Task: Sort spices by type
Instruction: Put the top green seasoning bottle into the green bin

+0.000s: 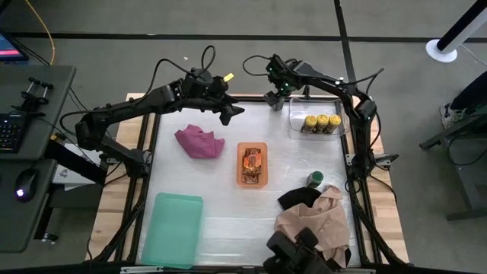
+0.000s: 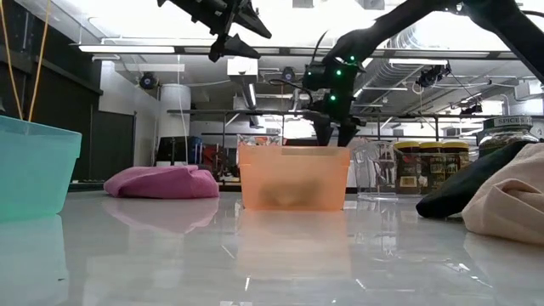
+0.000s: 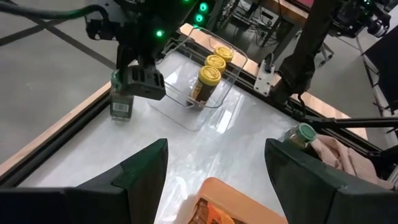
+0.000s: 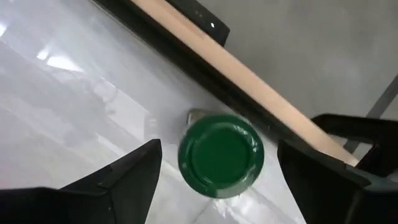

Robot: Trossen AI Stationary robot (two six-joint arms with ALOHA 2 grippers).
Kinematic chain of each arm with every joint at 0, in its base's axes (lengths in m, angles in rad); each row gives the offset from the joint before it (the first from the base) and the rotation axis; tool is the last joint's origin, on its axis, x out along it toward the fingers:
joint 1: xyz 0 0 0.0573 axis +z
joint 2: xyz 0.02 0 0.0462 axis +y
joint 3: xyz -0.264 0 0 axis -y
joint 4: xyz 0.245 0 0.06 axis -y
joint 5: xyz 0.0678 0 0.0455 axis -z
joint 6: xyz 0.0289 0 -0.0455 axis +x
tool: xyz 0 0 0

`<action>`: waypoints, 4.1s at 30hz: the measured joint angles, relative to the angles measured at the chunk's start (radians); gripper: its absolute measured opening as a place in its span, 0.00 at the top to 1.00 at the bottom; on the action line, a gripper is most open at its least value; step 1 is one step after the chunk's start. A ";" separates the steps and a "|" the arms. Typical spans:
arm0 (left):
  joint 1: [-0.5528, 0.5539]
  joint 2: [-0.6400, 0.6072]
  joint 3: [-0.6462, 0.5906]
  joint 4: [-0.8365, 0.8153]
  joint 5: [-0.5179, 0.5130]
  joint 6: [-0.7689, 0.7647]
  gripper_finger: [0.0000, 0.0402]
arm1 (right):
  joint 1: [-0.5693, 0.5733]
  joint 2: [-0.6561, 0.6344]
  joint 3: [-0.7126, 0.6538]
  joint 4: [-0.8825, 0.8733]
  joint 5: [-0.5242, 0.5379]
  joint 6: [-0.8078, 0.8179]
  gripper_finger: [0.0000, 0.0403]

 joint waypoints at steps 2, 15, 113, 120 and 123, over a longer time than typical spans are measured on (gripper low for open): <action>0.000 0.000 0.000 0.000 0.000 -0.013 0.37 | 0.000 0.000 -0.021 -0.001 0.000 0.020 0.21; -0.060 -0.002 0.000 -0.004 0.008 -0.013 0.37 | 0.000 0.001 -0.136 0.145 -0.019 0.040 0.24; -0.843 -0.288 -0.407 -0.176 -0.638 -0.246 0.62 | 0.860 -0.349 -0.133 0.273 0.064 -0.018 0.08; -1.261 -0.413 -0.633 0.070 -1.164 -0.702 0.62 | 0.818 -0.349 -0.133 0.286 0.068 0.026 0.07; -1.371 -0.369 -0.654 0.066 -1.296 -0.827 0.62 | 0.802 -0.349 -0.133 0.299 0.045 0.064 0.07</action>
